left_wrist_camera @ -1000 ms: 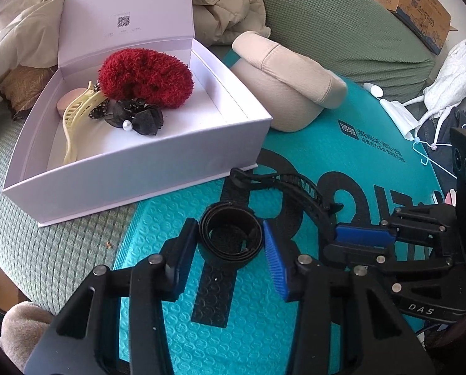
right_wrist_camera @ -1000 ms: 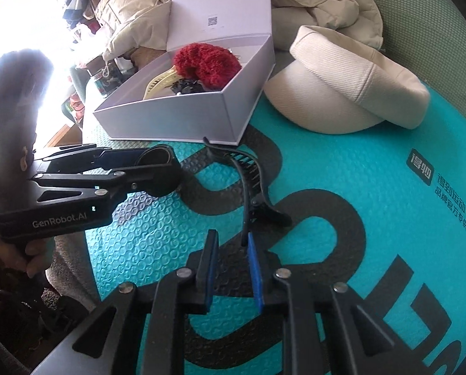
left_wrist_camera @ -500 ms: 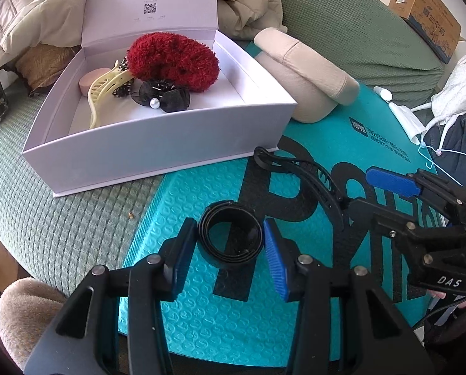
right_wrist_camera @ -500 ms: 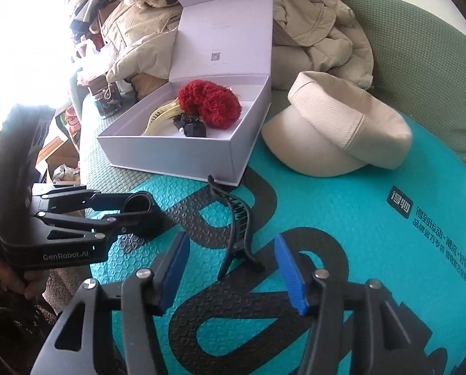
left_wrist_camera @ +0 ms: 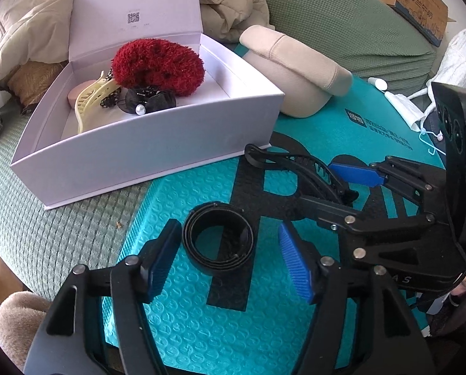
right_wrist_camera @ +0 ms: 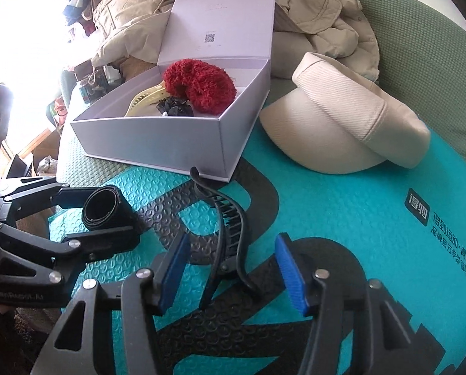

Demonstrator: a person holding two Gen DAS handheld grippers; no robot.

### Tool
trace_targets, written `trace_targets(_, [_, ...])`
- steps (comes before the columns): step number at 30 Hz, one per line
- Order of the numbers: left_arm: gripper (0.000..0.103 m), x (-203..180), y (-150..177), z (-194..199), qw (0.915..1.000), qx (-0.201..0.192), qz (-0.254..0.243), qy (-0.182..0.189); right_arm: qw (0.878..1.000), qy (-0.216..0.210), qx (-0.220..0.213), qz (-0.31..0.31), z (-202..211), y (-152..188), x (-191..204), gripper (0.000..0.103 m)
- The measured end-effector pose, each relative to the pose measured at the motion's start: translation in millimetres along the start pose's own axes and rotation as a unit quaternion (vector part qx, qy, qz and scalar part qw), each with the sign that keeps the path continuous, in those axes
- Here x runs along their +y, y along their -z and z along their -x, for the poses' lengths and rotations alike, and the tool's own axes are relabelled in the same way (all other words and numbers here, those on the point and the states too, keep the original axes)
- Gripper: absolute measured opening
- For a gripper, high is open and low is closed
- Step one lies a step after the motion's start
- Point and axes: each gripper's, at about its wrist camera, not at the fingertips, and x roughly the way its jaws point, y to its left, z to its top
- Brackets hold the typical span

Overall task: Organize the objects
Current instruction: 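Lift the black strap off the teal mat with both grippers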

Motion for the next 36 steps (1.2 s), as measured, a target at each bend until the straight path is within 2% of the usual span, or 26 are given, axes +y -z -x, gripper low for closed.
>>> trace_targets(3, [0.069, -3.4, 2.1, -1.0, 0.9999, -0.008, -0.012, -0.003, 1.0, 0.003, -0.001, 0.0, -0.7, -0.5, 0.5, 0.059])
trace_targets(11, [0.068, 5.9, 2.7, 1.0, 0.9997, -0.024, 0.005, 0.006, 1.0, 0.005, 0.001, -0.003, -3.5, -1.1, 0.9, 0.061])
trace_targets(14, [0.062, 3.6, 3.8, 1.1, 0.9997, -0.024, 0.0, -0.01, 1.0, 0.007, 0.001, -0.003, -3.5, -1.1, 1.2, 0.062])
trace_targets(17, [0.044, 7.4, 6.6, 2.9, 0.999, -0.034, 0.007, -0.029, 1.0, 0.011, 0.001, 0.002, -4.0, -1.2, 2.7, 0.061])
trace_targets(18, [0.038, 10.3, 7.2, 4.2, 0.9987, -0.037, 0.013, -0.033, 1.0, 0.008, 0.0, 0.003, -3.5, -1.2, 2.9, 0.053])
trace_targets(19, [0.038, 13.3, 7.5, 5.5, 0.9987, -0.04, 0.02, -0.025, 1.0, 0.007, -0.001, 0.005, -3.0, -1.6, 3.2, 0.048])
trace_targets(21, [0.038, 16.2, 8.1, 6.8, 0.9985, -0.043, 0.026, -0.019, 1.0, 0.014, -0.002, 0.009, -2.5, -2.0, 5.2, 0.027])
trace_targets(22, [0.038, 15.4, 8.2, 7.0, 0.9986, -0.043, 0.024, -0.021, 1.0, 0.015, -0.003, 0.012, -2.3, -2.1, 6.6, 0.024])
trace_targets(32, [0.038, 11.6, 9.2, 11.4, 0.9988, -0.039, 0.024, -0.018, 1.0, 0.019, 0.0, 0.013, -0.1, -4.6, 10.4, 0.019])
trace_targets(36, [0.038, 12.2, 9.9, 14.3, 0.9988, -0.036, 0.027, -0.016, 1.0, 0.005, 0.006, 0.024, 1.7, -4.8, 16.1, 0.019])
